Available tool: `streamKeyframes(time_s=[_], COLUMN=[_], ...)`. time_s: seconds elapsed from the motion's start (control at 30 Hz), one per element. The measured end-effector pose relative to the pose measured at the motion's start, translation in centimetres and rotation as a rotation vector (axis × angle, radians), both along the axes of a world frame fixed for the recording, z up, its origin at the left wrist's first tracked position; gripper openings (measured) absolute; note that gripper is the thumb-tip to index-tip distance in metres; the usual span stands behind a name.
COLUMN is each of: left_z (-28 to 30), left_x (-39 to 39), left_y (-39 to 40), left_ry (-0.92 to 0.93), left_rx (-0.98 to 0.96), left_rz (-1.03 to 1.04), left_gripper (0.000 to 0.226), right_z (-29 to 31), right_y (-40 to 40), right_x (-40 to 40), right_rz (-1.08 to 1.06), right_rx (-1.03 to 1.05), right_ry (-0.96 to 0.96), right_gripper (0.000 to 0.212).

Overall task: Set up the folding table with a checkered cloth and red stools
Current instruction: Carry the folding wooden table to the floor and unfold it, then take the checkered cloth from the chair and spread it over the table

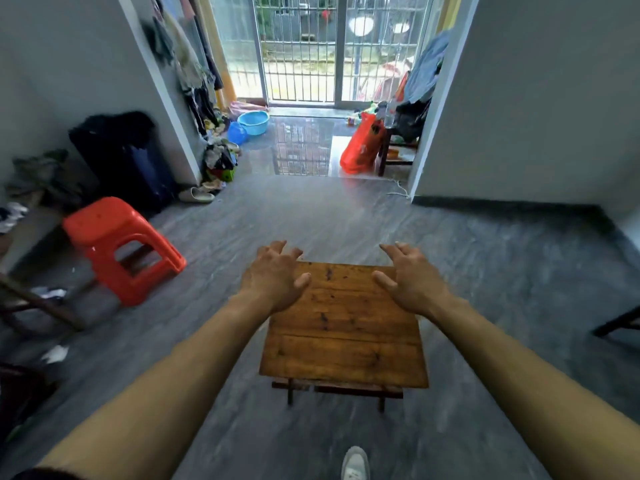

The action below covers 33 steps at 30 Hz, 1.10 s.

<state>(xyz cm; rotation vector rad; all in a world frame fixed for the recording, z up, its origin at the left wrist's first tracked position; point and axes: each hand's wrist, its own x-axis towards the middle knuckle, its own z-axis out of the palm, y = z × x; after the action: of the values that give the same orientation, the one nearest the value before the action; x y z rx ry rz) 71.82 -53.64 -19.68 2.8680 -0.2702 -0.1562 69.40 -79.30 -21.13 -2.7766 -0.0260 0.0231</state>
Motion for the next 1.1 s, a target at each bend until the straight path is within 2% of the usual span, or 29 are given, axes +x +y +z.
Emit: streamKeyframes(time_s=[0.1, 0.27, 0.4, 0.57, 0.7, 0.9, 1.1], left_z=[2.5, 1.7, 1.6, 1.4, 2.0, 3.5, 4.2], left_x=[-1.6, -1.9, -3.0, -4.6, -5.5, -6.5, -7.7], left_y=[0.8, 0.3, -1.5, -3.5, -5.6, -13.8, -27.4], left_ry=[-0.063, -0.022, -0.032, -0.001, 0.005, -0.049, -0.041], left_rx=[-0.043, -0.048, -0.102, -0.167, -0.125, -0.039, -0.014], left_rz=[0.013, 0.041, -0.027, -0.091, -0.132, -0.218, -0.267], left_gripper=[0.057, 0.06, 0.063, 0.062, 0.061, 0.061, 0.059], right_z=[3.7, 4.7, 5.9, 6.6, 6.3, 6.0, 4.7], right_y=[0.1, -0.9, -2.8, -5.2, -8.0, -16.4, -29.5], right_x=[-2.1, -3.9, -6.5, -8.8, -10.6, -14.3, -19.3], right_rz=[-0.034, -0.024, -0.082, -0.112, -0.16, -0.257, -0.374], right_rx=[-0.039, -0.12, -0.187, -0.195, -0.184, -0.106, 0.013], right_ry=[-0.076, -0.037, -0.041, -0.034, -0.038, -0.042, -0.063], right_gripper=[0.066, 0.066, 0.068, 0.069, 0.069, 0.07, 0.07])
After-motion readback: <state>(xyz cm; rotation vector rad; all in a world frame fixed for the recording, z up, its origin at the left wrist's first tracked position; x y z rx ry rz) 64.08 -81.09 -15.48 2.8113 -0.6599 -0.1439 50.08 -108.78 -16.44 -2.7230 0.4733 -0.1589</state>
